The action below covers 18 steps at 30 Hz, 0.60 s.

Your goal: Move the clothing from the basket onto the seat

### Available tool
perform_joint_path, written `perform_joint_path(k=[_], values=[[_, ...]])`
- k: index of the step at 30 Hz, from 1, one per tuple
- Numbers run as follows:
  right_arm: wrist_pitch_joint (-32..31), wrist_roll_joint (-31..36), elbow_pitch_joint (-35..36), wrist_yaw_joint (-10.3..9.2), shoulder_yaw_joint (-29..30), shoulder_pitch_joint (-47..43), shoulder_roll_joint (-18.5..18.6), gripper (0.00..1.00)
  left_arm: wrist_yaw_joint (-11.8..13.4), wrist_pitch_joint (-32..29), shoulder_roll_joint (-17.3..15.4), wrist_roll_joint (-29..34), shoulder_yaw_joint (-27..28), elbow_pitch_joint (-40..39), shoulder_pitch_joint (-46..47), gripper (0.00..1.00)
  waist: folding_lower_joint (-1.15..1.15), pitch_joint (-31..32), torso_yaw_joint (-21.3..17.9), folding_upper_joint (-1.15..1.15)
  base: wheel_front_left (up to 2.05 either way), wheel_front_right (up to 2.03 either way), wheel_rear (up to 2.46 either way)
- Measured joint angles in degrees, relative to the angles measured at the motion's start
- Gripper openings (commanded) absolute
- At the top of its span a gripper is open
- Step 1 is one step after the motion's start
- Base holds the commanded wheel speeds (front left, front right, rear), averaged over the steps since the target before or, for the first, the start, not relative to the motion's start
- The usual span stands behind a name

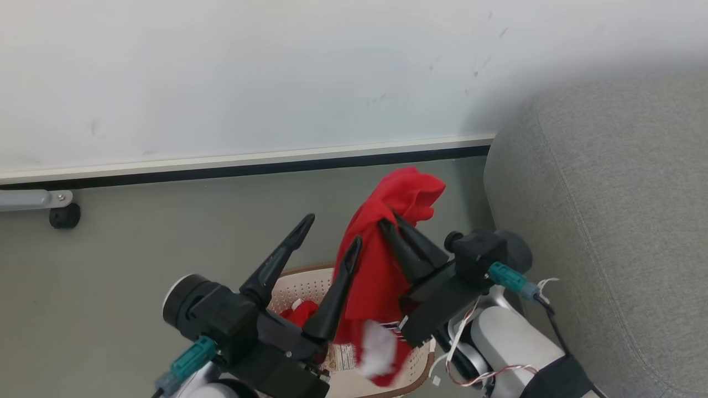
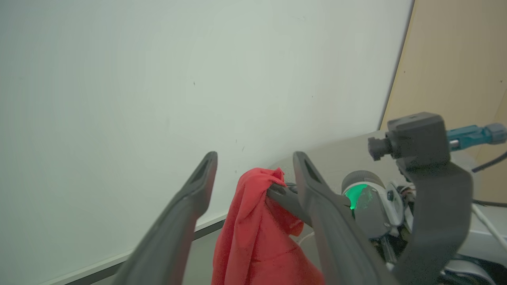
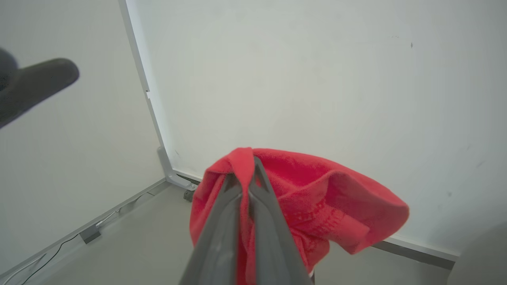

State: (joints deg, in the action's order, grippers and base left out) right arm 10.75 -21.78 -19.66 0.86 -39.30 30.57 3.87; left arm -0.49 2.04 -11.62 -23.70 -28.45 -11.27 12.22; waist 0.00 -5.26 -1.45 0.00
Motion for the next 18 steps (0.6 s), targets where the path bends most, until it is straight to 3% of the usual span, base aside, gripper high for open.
perform_joint_path(k=[18], values=[[1.5,-0.5,-0.6,-2.96,4.5,0.6,2.8,0.0,-1.1,-2.0,-3.8,3.2,-3.6,-0.3,-4.4,1.0,0.0,-2.1,-2.7,0.0,0.0,0.0,0.0]])
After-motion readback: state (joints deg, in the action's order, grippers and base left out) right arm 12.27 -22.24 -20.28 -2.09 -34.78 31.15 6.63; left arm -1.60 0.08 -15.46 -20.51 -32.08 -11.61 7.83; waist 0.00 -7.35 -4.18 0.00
